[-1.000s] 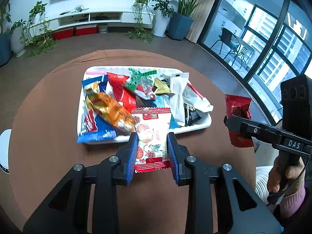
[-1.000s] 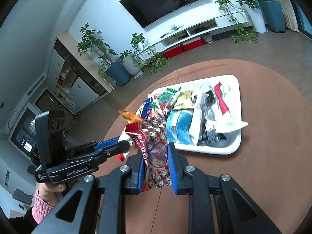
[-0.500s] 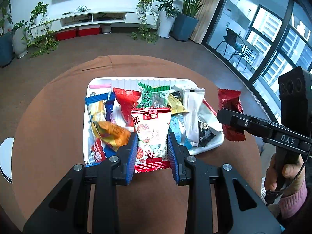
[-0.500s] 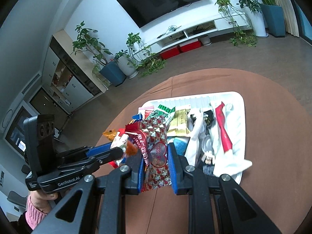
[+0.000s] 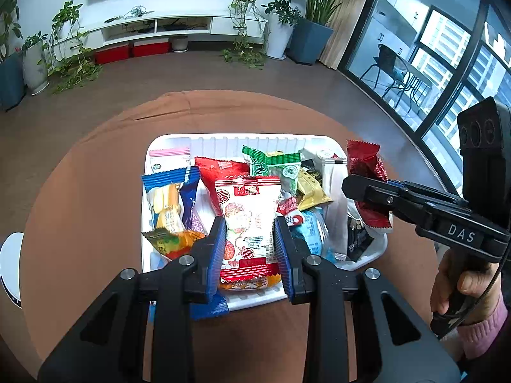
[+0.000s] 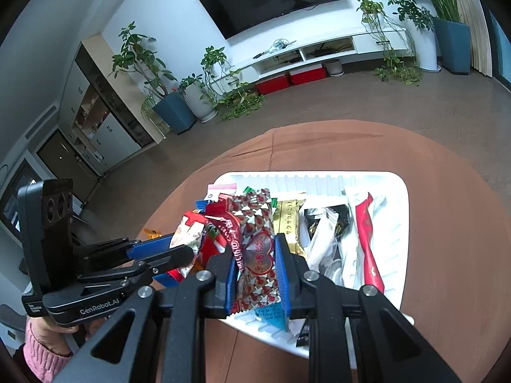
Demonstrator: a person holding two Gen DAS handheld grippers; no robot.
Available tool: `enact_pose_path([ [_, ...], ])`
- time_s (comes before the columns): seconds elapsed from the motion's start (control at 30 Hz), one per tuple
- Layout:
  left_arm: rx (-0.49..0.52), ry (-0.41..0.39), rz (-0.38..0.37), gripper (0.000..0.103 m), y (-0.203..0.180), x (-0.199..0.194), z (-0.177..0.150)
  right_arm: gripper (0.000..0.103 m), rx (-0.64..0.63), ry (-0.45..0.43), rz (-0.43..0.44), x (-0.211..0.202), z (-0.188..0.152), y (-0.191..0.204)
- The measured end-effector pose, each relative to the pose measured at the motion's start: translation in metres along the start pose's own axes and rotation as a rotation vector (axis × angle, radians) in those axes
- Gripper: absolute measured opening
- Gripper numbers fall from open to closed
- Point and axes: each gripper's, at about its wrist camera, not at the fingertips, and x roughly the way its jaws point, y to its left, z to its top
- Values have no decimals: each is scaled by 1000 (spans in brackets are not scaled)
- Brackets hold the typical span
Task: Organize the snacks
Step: 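Lower both held packs into the tray and open both tools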
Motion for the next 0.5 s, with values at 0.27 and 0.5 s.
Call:
enact_pose_path([
  [0.27,1,9,6,28,1,6,7,23,-8,2,-16,12,8,-4],
  [0.5,12,11,17,30,1,12,11,23,-27,15,-41,22,9,-6],
])
